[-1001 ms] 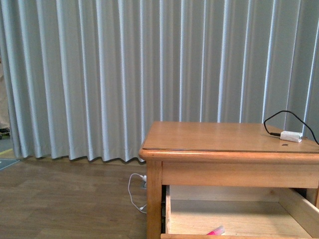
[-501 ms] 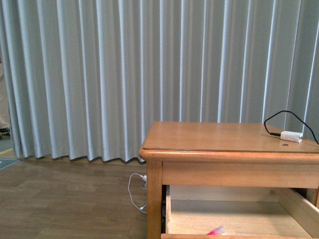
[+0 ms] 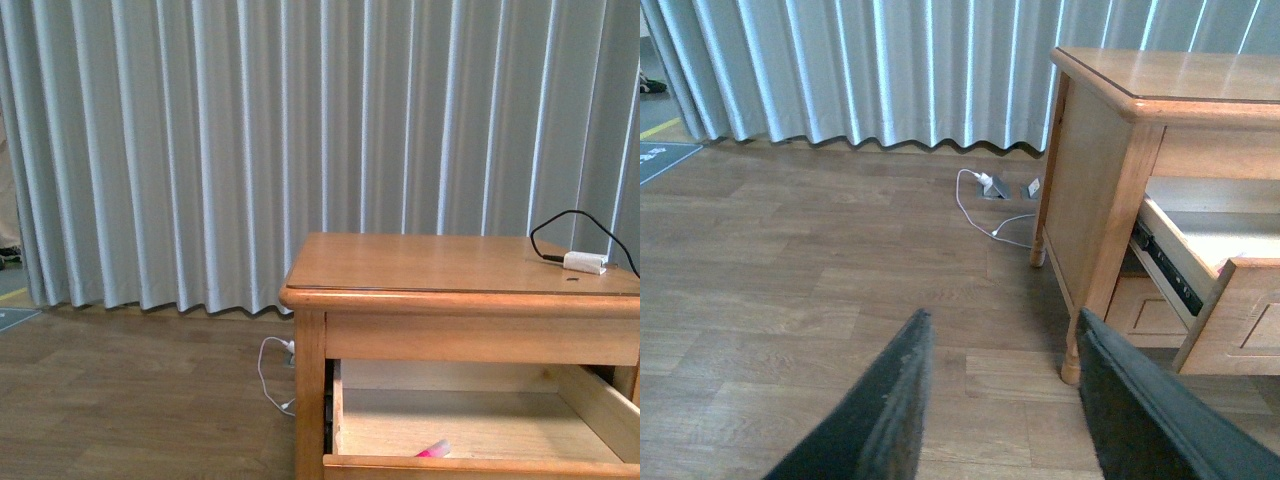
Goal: Place pink marker in drawer with both arms
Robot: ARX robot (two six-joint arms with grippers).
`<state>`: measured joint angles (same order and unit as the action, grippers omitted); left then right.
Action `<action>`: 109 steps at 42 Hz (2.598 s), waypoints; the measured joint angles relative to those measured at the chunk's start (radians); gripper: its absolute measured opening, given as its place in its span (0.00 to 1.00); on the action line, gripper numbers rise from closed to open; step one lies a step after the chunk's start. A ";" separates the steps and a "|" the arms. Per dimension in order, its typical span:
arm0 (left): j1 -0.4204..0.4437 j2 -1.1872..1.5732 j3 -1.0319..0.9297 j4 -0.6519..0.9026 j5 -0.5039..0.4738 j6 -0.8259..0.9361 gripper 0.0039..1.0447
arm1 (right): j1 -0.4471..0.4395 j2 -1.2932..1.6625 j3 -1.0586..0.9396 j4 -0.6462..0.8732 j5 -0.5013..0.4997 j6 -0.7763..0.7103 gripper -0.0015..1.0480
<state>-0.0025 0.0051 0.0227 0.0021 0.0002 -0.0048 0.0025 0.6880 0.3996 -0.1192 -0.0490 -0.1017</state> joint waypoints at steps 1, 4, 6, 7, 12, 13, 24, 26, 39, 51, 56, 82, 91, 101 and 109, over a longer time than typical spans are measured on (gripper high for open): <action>0.000 0.000 0.000 0.000 0.000 0.000 0.48 | 0.003 0.000 0.000 -0.005 0.000 -0.011 0.91; 0.000 0.000 0.000 0.000 0.000 0.000 0.63 | 0.008 0.002 0.000 -0.021 0.004 -0.034 0.91; 0.000 0.000 0.000 0.000 0.000 0.000 0.72 | 0.006 0.009 0.000 -0.036 0.008 -0.049 0.91; 0.000 0.000 0.000 0.000 0.000 0.000 0.77 | 0.002 0.016 0.000 -0.046 0.013 -0.055 0.91; 0.000 0.000 0.000 0.000 0.000 0.000 0.94 | -0.026 0.066 0.000 -0.107 -0.009 -0.076 0.91; 0.000 0.000 0.000 0.000 0.000 0.000 0.96 | -0.032 0.081 0.000 -0.119 -0.018 -0.080 0.91; 0.000 0.000 0.000 0.000 0.000 0.000 0.94 | -0.078 0.309 -0.001 -0.003 -0.076 -0.162 0.91; 0.000 0.000 0.000 0.000 0.000 0.000 0.94 | -0.077 0.369 -0.001 0.040 -0.081 -0.164 0.91; 0.000 0.000 0.000 0.000 0.000 0.000 0.94 | -0.008 0.797 0.064 0.434 -0.060 -0.084 0.91; 0.000 0.000 0.000 0.000 0.000 0.000 0.94 | -0.027 1.105 0.213 0.664 -0.033 0.033 0.91; 0.000 0.000 0.000 0.000 0.000 0.000 0.94 | -0.031 1.167 0.252 0.716 -0.024 0.059 0.91; 0.000 0.000 0.000 0.000 0.000 0.000 0.94 | 0.072 1.497 0.661 0.808 0.097 0.215 0.91; 0.000 0.000 0.000 0.000 0.000 0.000 0.94 | 0.099 1.604 0.892 0.706 0.154 0.261 0.91; 0.000 0.000 0.000 0.000 0.000 0.000 0.94 | 0.103 1.659 1.012 0.631 0.163 0.282 0.91; 0.000 -0.001 0.000 0.000 0.000 0.000 0.94 | 0.098 1.633 0.959 0.691 0.151 0.281 0.91</action>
<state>-0.0025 0.0044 0.0227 0.0021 0.0002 -0.0044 0.1009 2.3215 1.3590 0.5720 0.1024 0.1795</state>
